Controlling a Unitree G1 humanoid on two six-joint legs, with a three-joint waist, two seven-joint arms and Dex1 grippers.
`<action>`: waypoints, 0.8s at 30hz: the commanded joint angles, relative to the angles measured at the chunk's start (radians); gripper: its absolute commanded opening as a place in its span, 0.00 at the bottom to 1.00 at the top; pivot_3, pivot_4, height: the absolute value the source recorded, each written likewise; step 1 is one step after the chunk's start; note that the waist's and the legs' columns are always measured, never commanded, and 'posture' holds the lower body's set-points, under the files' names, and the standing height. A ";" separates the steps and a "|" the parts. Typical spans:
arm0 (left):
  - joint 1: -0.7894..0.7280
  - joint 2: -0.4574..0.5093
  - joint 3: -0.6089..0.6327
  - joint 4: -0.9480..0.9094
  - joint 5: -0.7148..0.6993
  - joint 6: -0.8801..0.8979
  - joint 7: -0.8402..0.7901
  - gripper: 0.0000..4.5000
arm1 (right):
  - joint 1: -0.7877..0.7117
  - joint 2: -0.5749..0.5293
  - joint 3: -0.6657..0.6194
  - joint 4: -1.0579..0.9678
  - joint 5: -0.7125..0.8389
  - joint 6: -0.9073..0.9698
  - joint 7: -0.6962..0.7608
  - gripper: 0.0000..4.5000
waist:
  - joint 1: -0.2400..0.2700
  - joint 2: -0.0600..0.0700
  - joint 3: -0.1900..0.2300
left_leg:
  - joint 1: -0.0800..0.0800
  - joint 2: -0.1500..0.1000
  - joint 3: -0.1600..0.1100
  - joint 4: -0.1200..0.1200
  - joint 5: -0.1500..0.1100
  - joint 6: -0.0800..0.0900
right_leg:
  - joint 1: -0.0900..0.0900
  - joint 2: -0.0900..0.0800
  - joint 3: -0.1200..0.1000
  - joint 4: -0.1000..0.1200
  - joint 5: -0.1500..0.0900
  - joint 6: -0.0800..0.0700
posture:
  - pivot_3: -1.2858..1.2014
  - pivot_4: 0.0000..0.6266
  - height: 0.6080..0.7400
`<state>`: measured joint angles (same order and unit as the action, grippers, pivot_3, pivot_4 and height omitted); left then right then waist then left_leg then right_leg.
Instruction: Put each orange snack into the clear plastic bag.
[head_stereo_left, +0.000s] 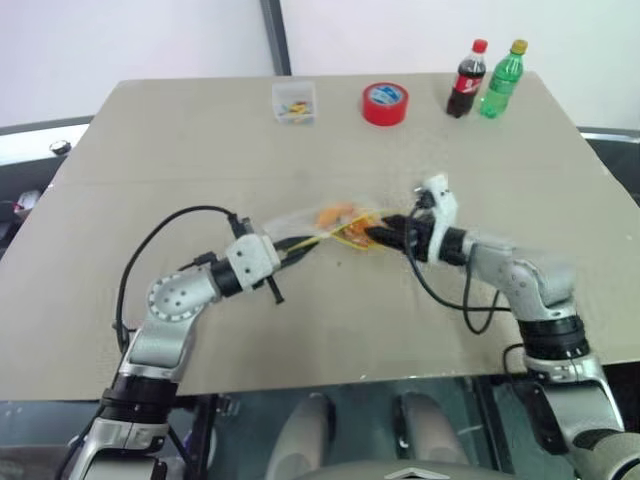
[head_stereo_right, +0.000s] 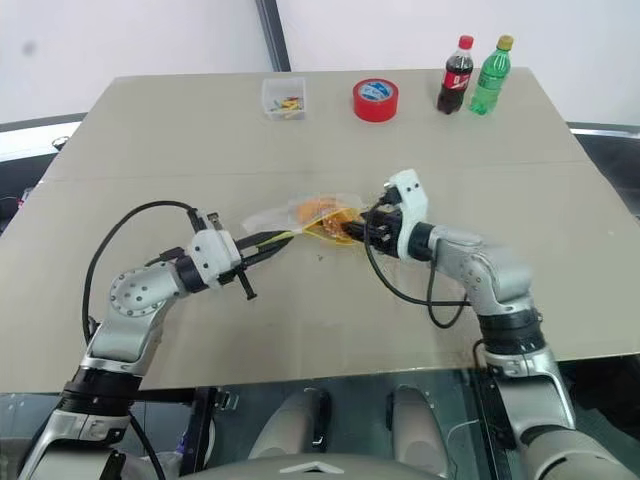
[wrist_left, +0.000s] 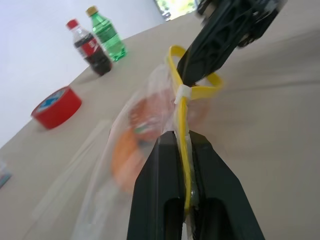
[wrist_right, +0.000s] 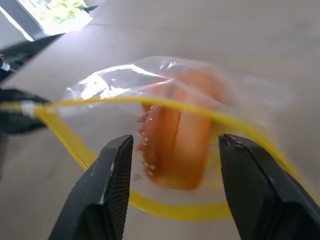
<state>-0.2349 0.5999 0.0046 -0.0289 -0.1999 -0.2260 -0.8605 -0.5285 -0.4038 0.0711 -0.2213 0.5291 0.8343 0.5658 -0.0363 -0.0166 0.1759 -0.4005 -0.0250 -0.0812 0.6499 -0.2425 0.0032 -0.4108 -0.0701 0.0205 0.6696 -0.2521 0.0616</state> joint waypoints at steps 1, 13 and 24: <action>-0.017 -0.007 0.030 -0.025 -0.033 0.033 0.021 0.00 | 0.048 -0.082 0.024 -0.141 -0.097 -0.175 0.058 0.61 | -0.001 0.000 0.000 | 0.000 0.000 0.000 0.000 0.000 0.000 | 0.000 0.000 0.000 0.000 0.000 0.000 | 0.52 0.24 0.97; -0.050 -0.014 0.034 -0.020 -0.052 0.062 0.019 0.00 | 0.022 -0.219 0.319 0.157 -0.755 -0.846 -0.022 0.61 | -0.002 -0.001 0.000 | 0.001 0.000 0.003 0.000 0.000 0.000 | 0.000 0.001 0.002 0.000 0.000 0.000 | 0.52 0.24 0.97; -0.034 -0.016 0.049 -0.048 -0.061 0.089 0.034 0.00 | 0.046 -0.192 0.259 0.146 -0.763 -0.860 0.057 0.61 | 0.001 -0.001 0.000 | 0.001 0.000 0.003 0.000 0.000 0.000 | 0.000 0.000 0.002 -0.002 0.000 0.000 | 0.52 0.24 0.97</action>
<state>-0.2698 0.5820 0.0256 -0.0306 -0.2399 -0.1350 -0.8374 -0.4864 -0.5769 0.3824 -0.0113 -0.2621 -0.0412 0.6007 -0.0352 -0.0172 0.1760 -0.3999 -0.0248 -0.0785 0.6502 -0.2425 0.0030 -0.4104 -0.0697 0.0225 0.6676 -0.2518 0.0614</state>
